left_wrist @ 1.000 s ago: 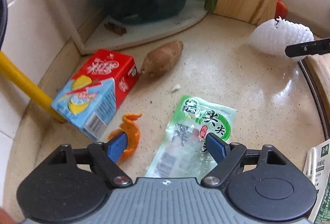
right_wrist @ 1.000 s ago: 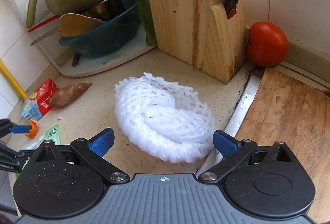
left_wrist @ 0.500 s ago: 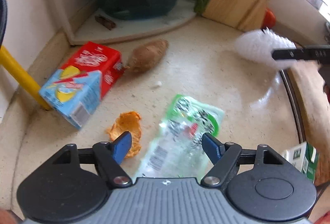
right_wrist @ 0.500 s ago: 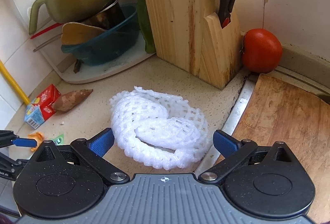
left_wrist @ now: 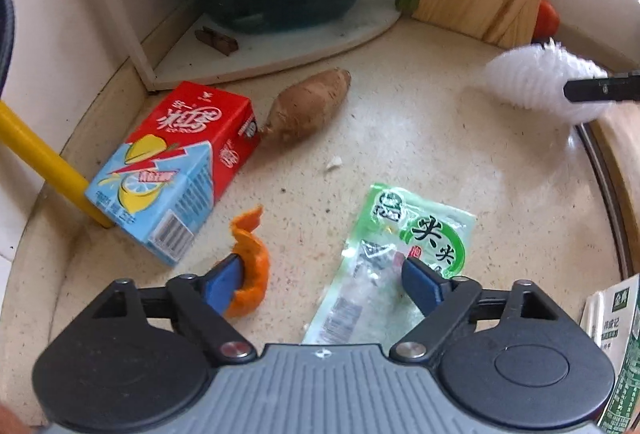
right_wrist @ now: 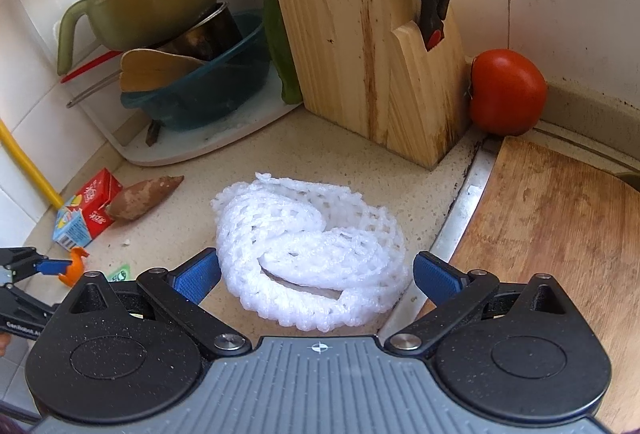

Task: Collect trash
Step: 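Move the right gripper over the white foam net while the left gripper moves over the pea-shoot bag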

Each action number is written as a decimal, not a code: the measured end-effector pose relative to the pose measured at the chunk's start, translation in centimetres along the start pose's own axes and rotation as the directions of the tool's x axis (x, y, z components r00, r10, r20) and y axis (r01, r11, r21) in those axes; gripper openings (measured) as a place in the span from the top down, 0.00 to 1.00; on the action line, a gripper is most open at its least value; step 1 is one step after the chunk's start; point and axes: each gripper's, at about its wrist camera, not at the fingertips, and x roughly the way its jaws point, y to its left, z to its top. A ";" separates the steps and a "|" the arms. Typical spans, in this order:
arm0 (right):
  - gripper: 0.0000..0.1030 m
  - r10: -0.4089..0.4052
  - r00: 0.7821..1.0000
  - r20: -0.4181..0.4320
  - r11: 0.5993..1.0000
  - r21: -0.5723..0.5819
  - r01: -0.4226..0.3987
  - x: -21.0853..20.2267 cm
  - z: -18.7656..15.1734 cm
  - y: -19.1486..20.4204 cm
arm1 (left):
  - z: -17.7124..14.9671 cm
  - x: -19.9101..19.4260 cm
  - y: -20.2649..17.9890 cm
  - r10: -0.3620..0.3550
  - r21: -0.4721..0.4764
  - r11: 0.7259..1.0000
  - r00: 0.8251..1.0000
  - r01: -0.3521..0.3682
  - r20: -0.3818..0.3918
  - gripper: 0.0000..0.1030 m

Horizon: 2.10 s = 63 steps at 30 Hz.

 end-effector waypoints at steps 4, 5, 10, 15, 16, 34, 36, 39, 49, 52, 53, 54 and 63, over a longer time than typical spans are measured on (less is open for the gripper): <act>0.00 0.008 1.000 0.008 1.000 0.020 -0.008 0.0 -0.3 -0.3 | -1.2 -0.7 -2.1 -0.035 0.030 0.999 0.999 0.035 -0.002 0.15; 0.00 0.010 1.000 0.008 1.000 0.027 -0.010 0.0 -0.4 -0.3 | -1.5 -0.8 -2.7 -0.040 0.049 0.998 0.999 0.040 -0.003 0.15; 0.00 0.023 1.000 0.010 0.999 0.030 -0.023 -0.1 -0.7 -0.3 | -1.6 -1.5 -2.8 -0.088 0.035 0.995 0.996 0.088 -0.020 0.18; 0.00 0.030 0.999 0.021 0.999 0.036 -0.031 -0.6 -0.8 -0.4 | -1.6 -3.1 -2.8 -0.127 0.063 0.990 0.991 0.130 -0.043 0.18; 0.00 0.032 0.999 0.023 0.999 0.039 -0.033 -0.7 -0.8 -0.5 | -1.7 -3.4 -3.2 -0.110 0.103 0.988 0.993 0.114 -0.044 0.18; 0.00 0.047 0.999 0.014 0.998 0.046 -0.047 -0.6 -1.0 -0.5 | -0.8 -2.8 -3.2 -0.182 0.327 0.917 0.970 0.227 -0.164 0.17; 0.00 0.045 0.999 0.013 0.998 0.046 -0.046 -0.6 -1.0 -0.6 | -1.1 -1.9 -3.5 -0.108 0.368 0.914 0.978 0.169 -0.181 0.17; 0.00 0.045 0.999 0.013 0.998 0.047 -0.045 -0.6 -1.0 -0.6 | -1.1 -1.6 -3.9 -0.053 0.404 0.909 0.989 0.104 -0.135 0.10; 0.00 0.040 0.999 -0.005 0.999 0.033 -0.040 0.0 -0.9 -0.3 | 0.9 -0.2 -3.0 -0.033 0.438 0.896 0.996 0.066 -0.083 0.01; 0.00 0.040 0.999 -0.004 0.999 0.028 -0.040 0.1 -0.7 -0.4 | 2.0 0.5 -1.8 -0.092 0.388 0.912 0.989 0.131 -0.118 0.01; 0.00 0.041 0.999 -0.002 0.999 0.032 -0.041 0.1 -0.7 -0.5 | 2.0 0.9 -1.6 -0.110 0.369 0.917 0.986 0.149 -0.124 0.02; 0.00 0.042 0.999 0.001 0.998 0.035 -0.042 0.1 -0.7 -0.6 | 2.1 1.0 -1.5 -0.133 0.352 0.921 0.983 0.170 -0.126 0.04; 0.18 0.041 0.999 -0.011 0.999 0.007 -0.041 0.5 -0.3 -0.5 | 1.5 -0.2 -2.3 -0.138 0.256 0.953 0.984 0.162 -0.108 0.47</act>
